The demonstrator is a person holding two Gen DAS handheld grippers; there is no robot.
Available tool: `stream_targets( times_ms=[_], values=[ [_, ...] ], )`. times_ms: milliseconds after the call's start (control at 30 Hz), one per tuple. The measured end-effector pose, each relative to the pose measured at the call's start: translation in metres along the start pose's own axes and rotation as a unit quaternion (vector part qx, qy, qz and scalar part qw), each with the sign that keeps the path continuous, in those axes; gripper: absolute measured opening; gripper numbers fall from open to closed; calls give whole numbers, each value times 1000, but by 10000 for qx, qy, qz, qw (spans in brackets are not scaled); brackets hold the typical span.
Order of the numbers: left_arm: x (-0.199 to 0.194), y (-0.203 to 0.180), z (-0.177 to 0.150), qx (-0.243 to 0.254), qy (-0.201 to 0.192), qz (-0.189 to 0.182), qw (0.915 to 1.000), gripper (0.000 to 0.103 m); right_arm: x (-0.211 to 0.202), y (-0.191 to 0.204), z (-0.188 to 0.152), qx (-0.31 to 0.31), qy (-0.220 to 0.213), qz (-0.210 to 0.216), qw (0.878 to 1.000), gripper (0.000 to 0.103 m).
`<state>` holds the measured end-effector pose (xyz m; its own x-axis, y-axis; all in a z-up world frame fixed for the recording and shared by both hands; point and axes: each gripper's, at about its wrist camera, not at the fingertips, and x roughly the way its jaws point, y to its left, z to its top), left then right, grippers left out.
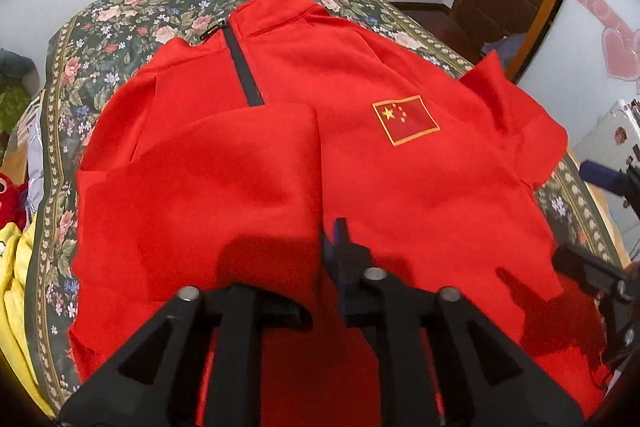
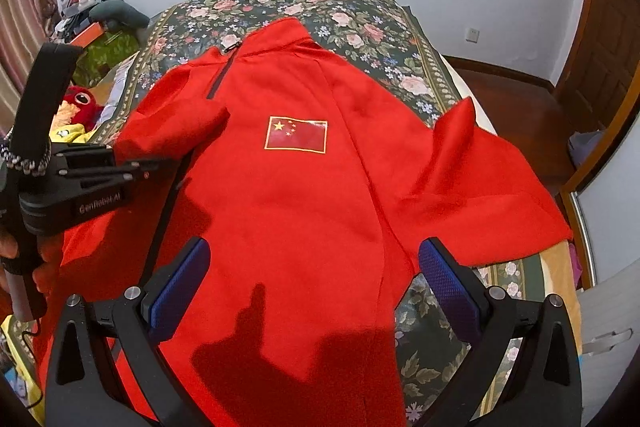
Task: Fold large clothes
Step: 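Fold the held sleeve across the jacket front and open the left tool, then grasp the other sleeve cuff with the right tool and lift it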
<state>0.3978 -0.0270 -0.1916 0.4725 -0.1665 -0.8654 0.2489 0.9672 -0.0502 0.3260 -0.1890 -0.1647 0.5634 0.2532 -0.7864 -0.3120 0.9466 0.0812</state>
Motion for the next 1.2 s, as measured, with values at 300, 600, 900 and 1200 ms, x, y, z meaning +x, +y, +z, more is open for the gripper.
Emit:
stream_targets(
  times_ms=[300, 600, 900, 1200],
  values=[
    [-59, 31, -26, 75, -381, 340, 9987, 62, -14, 38, 26, -361, -212, -9, 9991, 103],
    [-113, 123, -60, -472, -824, 1081, 9896, 67, 1, 118, 57, -1240, -254, 234, 9917, 103],
    [-116, 224, -101, -1526, -763, 944, 9808, 67, 73, 198, 73, -1910, 386, 480, 9797, 103],
    [-103, 264, -132, -1899, -647, 958, 9750, 67, 147, 265, 71, -2341, 1059, 612, 9645, 99]
  ],
)
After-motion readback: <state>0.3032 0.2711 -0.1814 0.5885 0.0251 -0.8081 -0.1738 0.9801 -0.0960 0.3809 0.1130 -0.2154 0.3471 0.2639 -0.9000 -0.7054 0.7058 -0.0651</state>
